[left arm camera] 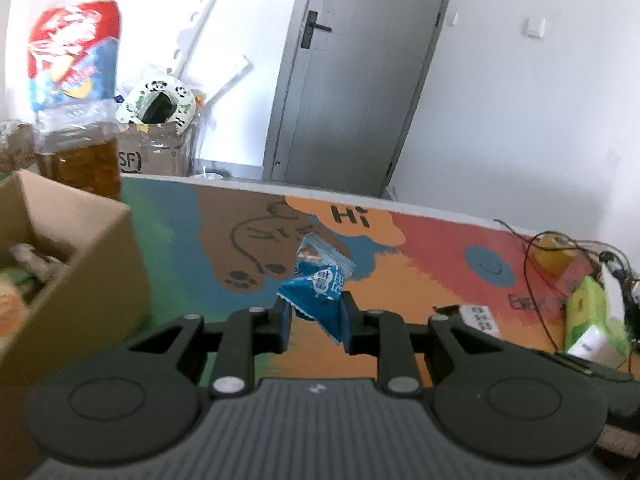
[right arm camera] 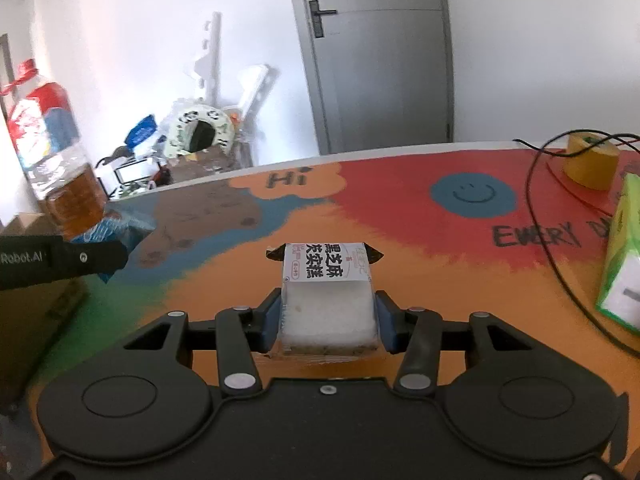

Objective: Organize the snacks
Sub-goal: 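Carry the blue candy and white pack into the box and open both tools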

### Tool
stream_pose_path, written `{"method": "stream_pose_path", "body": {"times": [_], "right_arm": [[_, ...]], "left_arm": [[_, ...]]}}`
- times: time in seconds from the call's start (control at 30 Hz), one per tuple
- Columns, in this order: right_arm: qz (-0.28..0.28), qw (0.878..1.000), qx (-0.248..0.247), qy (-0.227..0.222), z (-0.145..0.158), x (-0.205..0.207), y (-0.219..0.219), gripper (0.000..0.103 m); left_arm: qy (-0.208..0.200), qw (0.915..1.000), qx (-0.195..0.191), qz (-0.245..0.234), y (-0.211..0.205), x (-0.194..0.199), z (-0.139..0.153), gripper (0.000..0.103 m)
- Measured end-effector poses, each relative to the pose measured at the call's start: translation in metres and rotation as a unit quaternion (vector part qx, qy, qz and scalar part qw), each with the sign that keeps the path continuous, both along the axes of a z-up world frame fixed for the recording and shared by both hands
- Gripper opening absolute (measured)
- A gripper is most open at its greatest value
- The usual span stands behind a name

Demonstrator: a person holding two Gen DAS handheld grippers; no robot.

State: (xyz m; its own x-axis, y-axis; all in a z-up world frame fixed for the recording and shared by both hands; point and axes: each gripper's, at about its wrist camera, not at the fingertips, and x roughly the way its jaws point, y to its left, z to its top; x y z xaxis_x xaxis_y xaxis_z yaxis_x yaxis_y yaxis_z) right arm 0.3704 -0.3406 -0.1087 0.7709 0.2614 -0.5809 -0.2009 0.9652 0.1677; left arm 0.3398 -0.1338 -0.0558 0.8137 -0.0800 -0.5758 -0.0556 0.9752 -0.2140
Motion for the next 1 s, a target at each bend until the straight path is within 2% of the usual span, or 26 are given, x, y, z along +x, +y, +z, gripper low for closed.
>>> {"method": "stream_pose_path", "body": {"times": [0.5,1.0], "right_arm": [[0.052,0.998,0.009,-0.029,0.043,-0.027,0.054,0.048],[0.099,0.993,0.019,-0.058,0.071,-0.041,0.123,0.048]], "left_arm": [[-0.036,0.9986,-0.001,0.038,0.050,-0.057,0.060,0.023],[-0.037,0.9952,0.001,0.090,0.127,-0.088,0.069,0.023]]}}
